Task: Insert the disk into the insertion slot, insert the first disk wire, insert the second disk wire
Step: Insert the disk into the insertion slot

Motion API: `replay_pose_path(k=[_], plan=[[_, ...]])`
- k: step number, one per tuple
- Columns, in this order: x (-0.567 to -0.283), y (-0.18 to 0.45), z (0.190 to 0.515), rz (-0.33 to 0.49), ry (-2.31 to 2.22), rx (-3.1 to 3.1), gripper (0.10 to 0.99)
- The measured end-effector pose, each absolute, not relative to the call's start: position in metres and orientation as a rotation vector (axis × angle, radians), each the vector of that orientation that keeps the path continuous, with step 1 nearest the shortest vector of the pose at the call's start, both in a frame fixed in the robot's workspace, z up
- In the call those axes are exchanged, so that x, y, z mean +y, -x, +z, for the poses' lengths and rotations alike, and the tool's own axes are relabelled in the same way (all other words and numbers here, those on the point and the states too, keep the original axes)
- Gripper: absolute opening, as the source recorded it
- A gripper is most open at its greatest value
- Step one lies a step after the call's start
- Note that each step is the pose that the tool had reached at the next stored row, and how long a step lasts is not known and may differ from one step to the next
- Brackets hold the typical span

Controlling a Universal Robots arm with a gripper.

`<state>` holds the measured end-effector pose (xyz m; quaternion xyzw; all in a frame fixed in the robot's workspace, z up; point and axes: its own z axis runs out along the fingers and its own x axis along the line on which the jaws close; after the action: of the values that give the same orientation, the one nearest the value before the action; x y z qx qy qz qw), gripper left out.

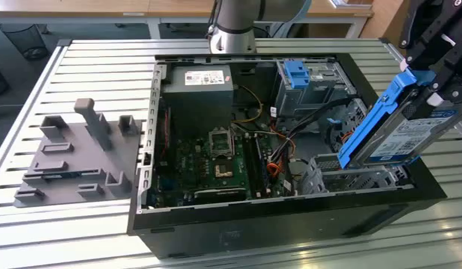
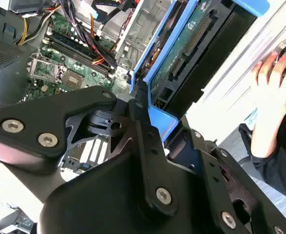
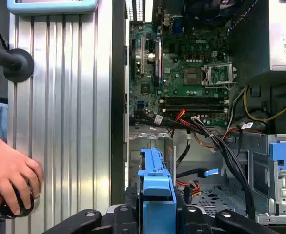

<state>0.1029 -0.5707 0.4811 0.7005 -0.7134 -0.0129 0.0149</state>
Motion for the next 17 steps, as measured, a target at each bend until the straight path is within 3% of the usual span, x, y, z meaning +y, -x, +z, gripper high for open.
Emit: replay_pose_path(k=[17], plan=[[-0.5707, -0.1025, 0.48, -0.026, -2.187, -2.227, 0.369]])
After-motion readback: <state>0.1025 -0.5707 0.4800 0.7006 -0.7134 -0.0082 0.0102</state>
